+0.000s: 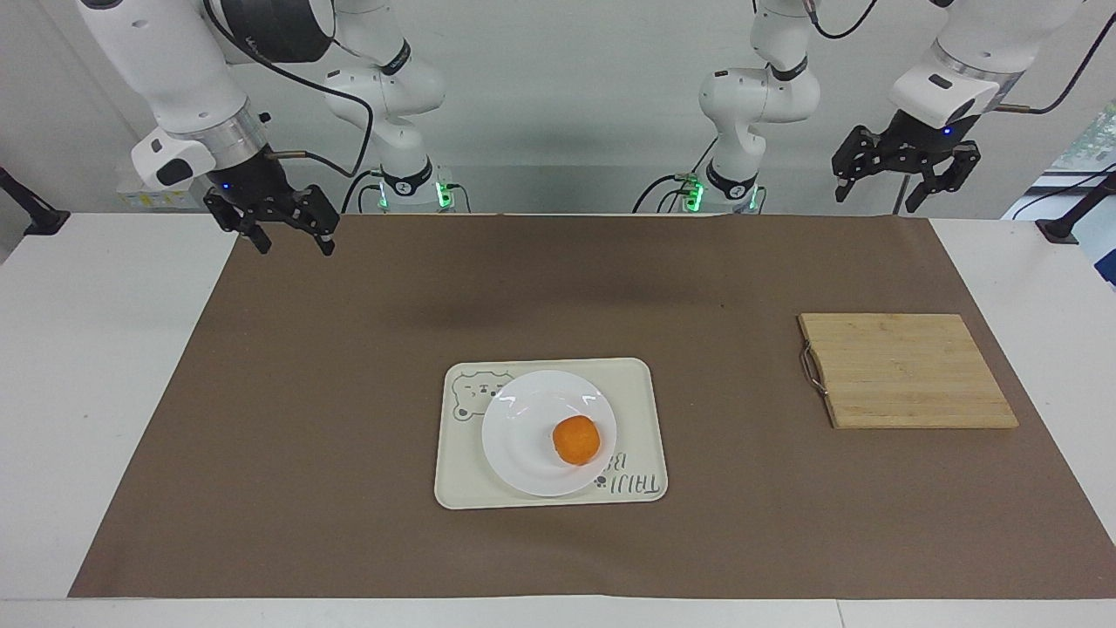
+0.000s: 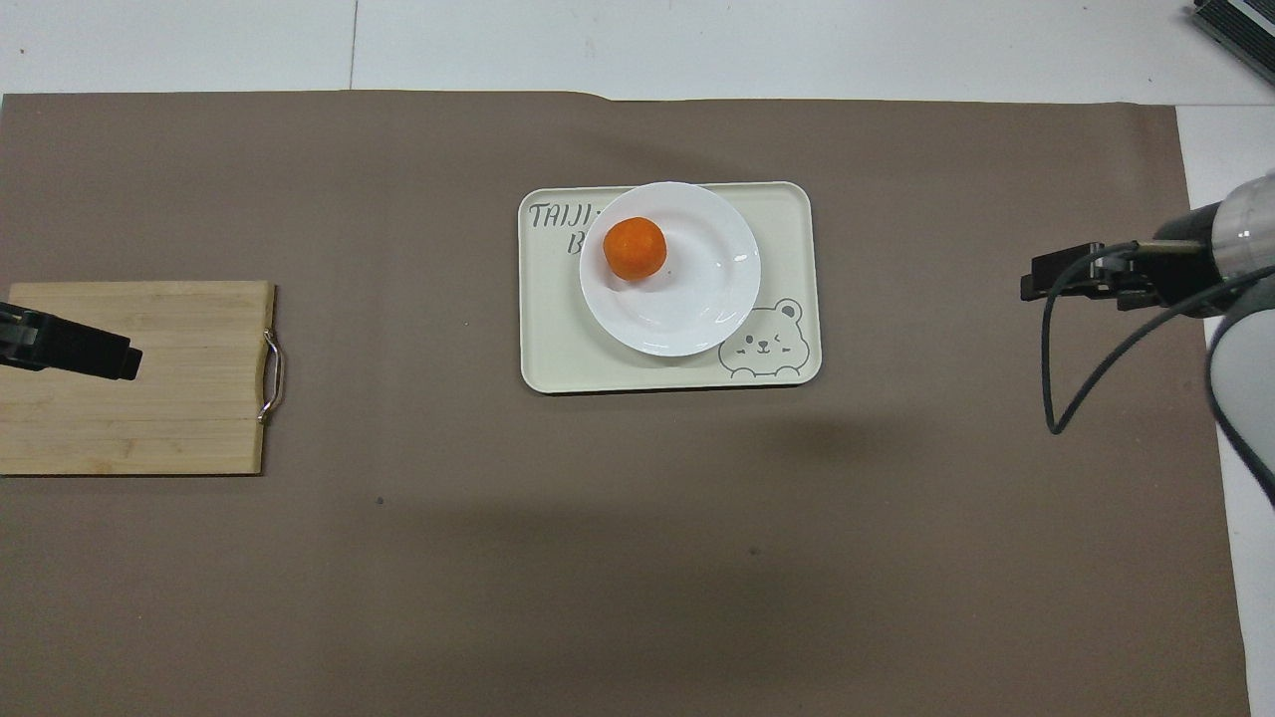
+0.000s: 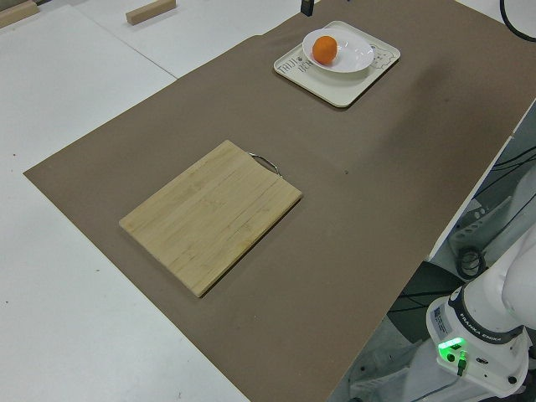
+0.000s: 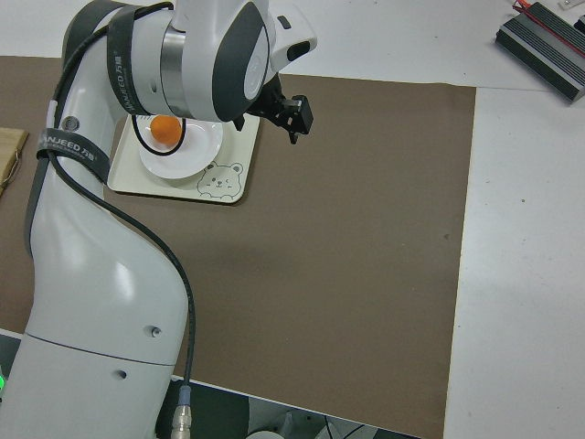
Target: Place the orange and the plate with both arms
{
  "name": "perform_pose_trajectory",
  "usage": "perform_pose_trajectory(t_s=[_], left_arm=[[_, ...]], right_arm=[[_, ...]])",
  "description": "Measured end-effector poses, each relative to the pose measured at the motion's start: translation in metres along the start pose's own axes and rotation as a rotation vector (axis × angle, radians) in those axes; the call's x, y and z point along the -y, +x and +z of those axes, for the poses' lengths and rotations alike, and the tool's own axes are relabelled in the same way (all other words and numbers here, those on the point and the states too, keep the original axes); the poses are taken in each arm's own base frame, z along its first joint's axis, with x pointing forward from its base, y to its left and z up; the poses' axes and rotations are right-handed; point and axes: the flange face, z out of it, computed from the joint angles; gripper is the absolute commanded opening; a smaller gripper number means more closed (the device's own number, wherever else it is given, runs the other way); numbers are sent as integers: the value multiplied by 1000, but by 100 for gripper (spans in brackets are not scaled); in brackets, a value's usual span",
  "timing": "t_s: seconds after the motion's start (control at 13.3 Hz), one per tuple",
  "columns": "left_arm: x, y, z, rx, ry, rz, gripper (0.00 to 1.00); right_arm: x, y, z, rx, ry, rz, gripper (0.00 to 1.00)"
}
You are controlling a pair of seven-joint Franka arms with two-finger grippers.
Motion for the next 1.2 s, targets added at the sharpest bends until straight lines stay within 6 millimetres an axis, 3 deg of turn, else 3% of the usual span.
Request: perform_pose_trajectory(t_s=[0.45,0.68,0.83,1.2], left_arm=[[2,0,0,-2,-4,-5,100],[3,0,2,4,-5,-7,100],[4,-1,9,19,-8,-10,100],[1,-3,41,61,-16,-8,100]], right_arm=[[-17,-28,-39,2,-46,13,100],[-30,-28,-36,9,-47,38,100],[-29,-28,-34,14,-48,37,100],[-30,-42,-23,36,-43,31,100]])
